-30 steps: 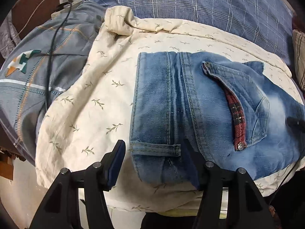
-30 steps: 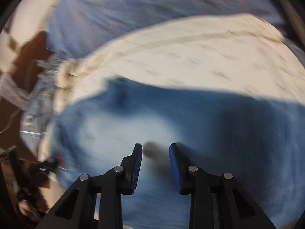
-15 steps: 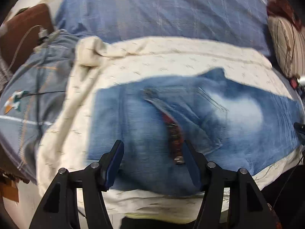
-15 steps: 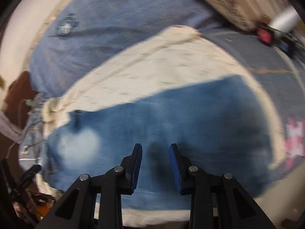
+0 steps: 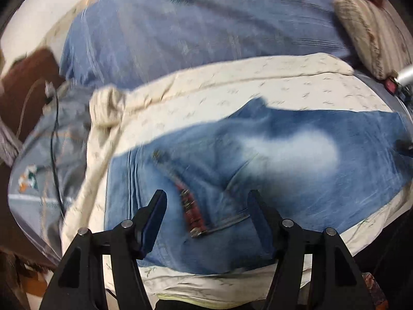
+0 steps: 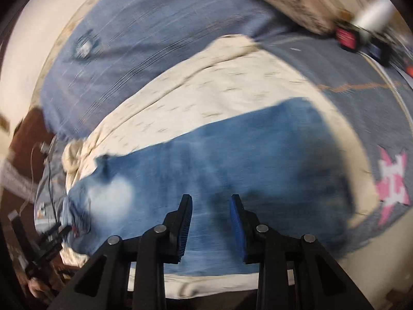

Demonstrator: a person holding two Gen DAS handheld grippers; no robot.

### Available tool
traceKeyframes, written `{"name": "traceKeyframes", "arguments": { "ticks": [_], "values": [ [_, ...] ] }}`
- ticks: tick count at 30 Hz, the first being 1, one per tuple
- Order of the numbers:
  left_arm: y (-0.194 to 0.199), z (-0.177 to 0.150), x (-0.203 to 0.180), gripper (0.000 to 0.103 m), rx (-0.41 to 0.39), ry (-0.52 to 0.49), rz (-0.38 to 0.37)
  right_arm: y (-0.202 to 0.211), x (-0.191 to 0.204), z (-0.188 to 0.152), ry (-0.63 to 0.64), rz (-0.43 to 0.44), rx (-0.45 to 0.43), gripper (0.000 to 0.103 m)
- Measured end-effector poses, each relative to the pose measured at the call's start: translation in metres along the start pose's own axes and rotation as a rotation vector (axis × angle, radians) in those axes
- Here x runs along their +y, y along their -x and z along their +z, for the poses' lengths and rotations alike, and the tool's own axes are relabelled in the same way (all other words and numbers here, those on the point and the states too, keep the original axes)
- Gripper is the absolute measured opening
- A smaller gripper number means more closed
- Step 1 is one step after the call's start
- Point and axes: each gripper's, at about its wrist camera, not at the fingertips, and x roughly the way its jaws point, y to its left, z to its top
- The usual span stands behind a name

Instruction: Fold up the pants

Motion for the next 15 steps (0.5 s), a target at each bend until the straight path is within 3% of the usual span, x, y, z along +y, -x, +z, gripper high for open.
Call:
{"name": "traceKeyframes", "arguments": {
  "ticks": [7, 15],
  "values": [
    [0.028, 0.018, -0.021, 0.066, -0.093, -0.048, 0.000, -0.046, 0.042, -0.028, 0.168, -0.058, 0.103, 0.033],
    [0.049, 0.025, -0.033, 0.067, -0.140, -0.060, -0.002, -0.057, 0.050, -0.034, 0.230, -0.091, 0.106, 0.035]
  ]
}}
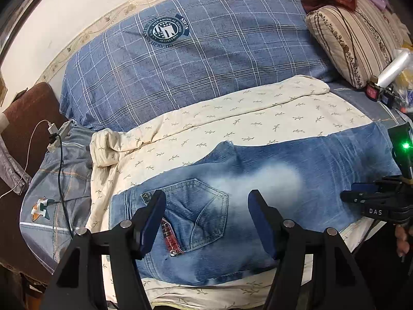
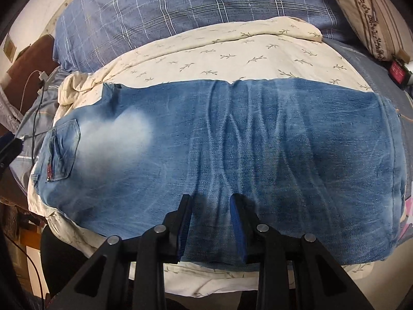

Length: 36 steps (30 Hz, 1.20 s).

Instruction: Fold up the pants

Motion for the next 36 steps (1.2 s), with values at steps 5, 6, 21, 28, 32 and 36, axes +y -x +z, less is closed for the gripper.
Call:
{"name": "traceKeyframes", "arguments": {
  "ticks": [5, 6, 21, 28, 32, 36],
  "values": [
    [0.004, 0.000, -0.001, 0.067, -0.002, 0.002, 0.003, 0.003, 0.003, 0.000, -0.004, 0.017, -0.009, 0.038],
    [0.005, 0.000, -0.001, 0.067, -0.003, 0.002, 0.005, 0.003, 0.004, 0.000, -0.006, 0.023, -0.013, 0.038],
    [0.016, 0.010, -0.023, 0.075, -0.020, -0.013, -0.011, 0.041, -0.028, -0.006, -0.080, 0.161, -0.136, 0.038],
    [0.021, 0.016, -0.040, 0.075, -0.037, -0.041, -0.008, 0.016, -0.009, -0.009, 0.035, 0.078, -0.012, 0.063],
    [0.025, 0.019, -0.044, 0.075, -0.050, -0.051, 0.000, 0.024, -0.010, -0.008, 0.018, 0.094, -0.052, 0.062],
    [0.028, 0.021, -0.043, 0.076, -0.068, -0.045, 0.012, 0.046, -0.028, -0.006, -0.079, 0.159, -0.161, 0.062]
  ]
}}
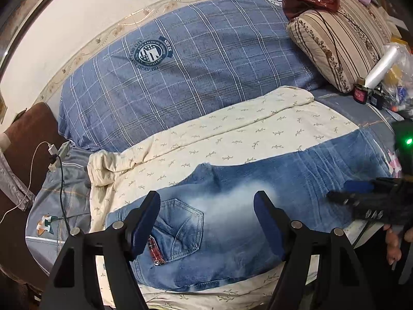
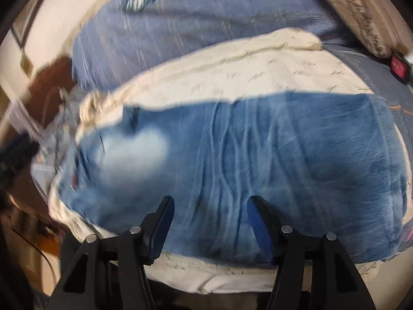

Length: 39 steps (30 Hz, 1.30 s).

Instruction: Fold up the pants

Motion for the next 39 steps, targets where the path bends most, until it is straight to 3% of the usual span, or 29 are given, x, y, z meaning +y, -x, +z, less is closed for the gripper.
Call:
{"name": "traceKeyframes", "arguments": {
  "ticks": [3, 9, 28, 37, 39],
  "values": [
    [0.002, 0.003, 0.002, 0.076, -0.012, 0.011, 0.010, 0.014, -0.015, 0.004, -0.076, -0.003, -0.083, 0.062],
    [0.003, 0.007, 0.018, 0.077, -0.020, 0.060, 0.027, 0.029, -0.034, 0.008, -0.162, 0.000, -0.149, 0.062],
    [0.018, 0.001, 0.089, 0.079, -0.075, 0.186, 0.134, 0.024, -0.003, 0.003, -0.018, -0.058, -0.168, 0.062],
    [0.018, -0.001, 0.088, 0.080, -0.068, 0.185, 0.124, 0.026, -0.006, 0.004, -0.032, -0.043, -0.176, 0.062],
    [0.015, -0.001, 0.079, 0.085, -0.049, 0.162, 0.102, 0.035, -0.014, 0.005, -0.068, -0.016, -0.194, 0.062]
  ]
}}
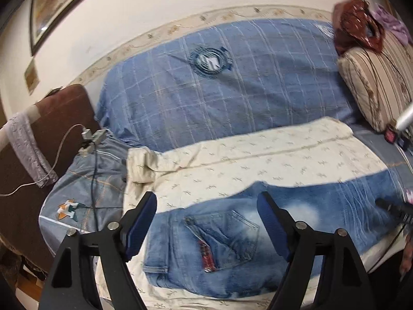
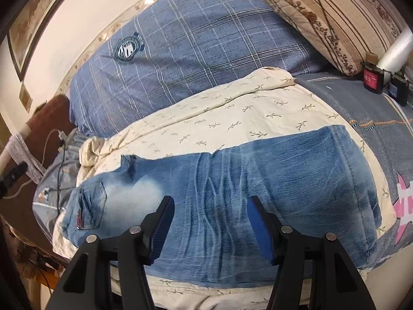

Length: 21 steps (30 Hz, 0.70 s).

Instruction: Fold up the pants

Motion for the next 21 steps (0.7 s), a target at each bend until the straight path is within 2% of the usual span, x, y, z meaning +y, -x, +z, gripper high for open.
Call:
{"name": "traceKeyframes", "arguments": {
  "ticks": [3, 6, 9, 11, 14, 18, 21],
  "values": [
    [-0.009, -0.007, -0.025, 0.086, 0.055, -0.068, -0.077, 0.021, -0.023, 0.008, -0.063, 0.035, -0.037, 0.062],
    [-0.027, -0.019, -0.059, 0.086, 0.143, -0.132, -0.171, 0.046, -0.055, 0.013, -0.112, 0.037, -0.053, 0.062],
    [-0.046, -0.030, -0.088, 0.086, 0.235, -0.172, -0.229, 0.077, -0.099, 0.009, -0.196, 0.016, -0.063, 0.062],
    [-0.059, -0.037, -0.104, 0.086, 0.296, -0.181, -0.260, 0.091, -0.125, 0.001, -0.266, 0.036, -0.072, 0.062],
    [-0.075, -0.046, -0.120, 0.086, 0.373, -0.181, -0.271, 0.097, -0.157, -0.014, -0.371, 0.082, -0.055, 0.063],
    [-0.088, -0.055, -0.125, 0.086, 0.429, -0.191, -0.242, 0.078, -0.172, -0.031, -0.451, 0.159, 0.013, 0.063],
    [-0.093, -0.061, -0.123, 0.086, 0.452, -0.201, -0.215, 0.063, -0.177, -0.036, -0.458, 0.119, 0.016, 0.063]
  ]
}}
